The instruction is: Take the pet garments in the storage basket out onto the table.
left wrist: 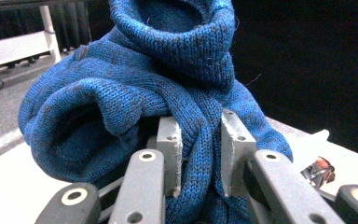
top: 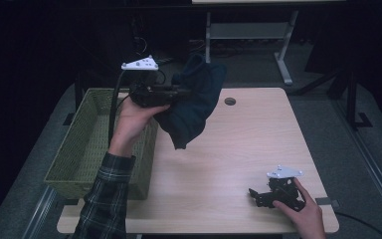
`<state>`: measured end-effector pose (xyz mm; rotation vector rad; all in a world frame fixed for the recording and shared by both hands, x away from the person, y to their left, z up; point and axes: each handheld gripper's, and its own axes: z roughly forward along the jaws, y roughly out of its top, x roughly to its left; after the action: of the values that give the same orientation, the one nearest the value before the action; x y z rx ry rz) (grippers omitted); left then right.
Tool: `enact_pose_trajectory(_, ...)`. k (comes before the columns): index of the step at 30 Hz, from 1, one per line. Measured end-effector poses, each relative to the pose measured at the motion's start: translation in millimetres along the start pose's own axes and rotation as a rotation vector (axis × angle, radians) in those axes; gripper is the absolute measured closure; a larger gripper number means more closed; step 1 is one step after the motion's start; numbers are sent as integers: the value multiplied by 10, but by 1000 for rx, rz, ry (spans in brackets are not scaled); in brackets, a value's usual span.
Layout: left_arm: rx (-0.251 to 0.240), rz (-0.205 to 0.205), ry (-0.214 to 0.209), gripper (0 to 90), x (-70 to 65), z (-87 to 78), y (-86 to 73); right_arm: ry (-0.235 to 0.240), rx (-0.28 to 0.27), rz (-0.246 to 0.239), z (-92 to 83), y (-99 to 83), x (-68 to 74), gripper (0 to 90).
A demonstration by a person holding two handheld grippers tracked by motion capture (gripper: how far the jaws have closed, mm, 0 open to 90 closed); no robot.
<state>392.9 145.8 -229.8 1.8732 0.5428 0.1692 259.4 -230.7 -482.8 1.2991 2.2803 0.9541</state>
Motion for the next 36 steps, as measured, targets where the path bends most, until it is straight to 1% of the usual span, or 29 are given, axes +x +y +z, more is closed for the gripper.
enact_pose_trajectory(6,11,12,-16,727,-19,205,-10,0,-1,-2,0,0,-1,5)
enact_pose_trajectory(9,28,24,-25,726,-26,332,-27,0,-1,-1,1,0,-1,5)
enact_pose_trajectory(15,52,55,-47,725,-58,631,-89,-1,0,1,0,0,1,5)
enact_pose_trajectory(20,73,66,-67,724,-98,900,-165,-1,0,1,0,0,1,5)
enact_pose_trajectory(21,82,74,-69,724,-105,950,-181,-1,0,1,0,0,1,5)
enact_pose_trajectory(23,90,77,-72,724,-119,1057,-220,0,0,1,0,0,1,5)
enact_pose_trajectory(24,103,84,-77,724,-117,1105,-239,0,0,1,0,0,1,5)
enact_pose_trajectory(27,118,73,-91,723,-128,1260,-313,-1,0,0,0,0,1,5)
enact_pose_trajectory(29,138,77,-102,723,-128,1363,-366,-1,0,0,0,0,1,5)
enact_pose_trajectory(33,165,81,-109,723,-138,1585,-493,0,0,1,1,0,1,5)
enact_pose_trajectory(36,188,71,-121,723,-134,1748,-618,0,0,2,0,-1,2,5)
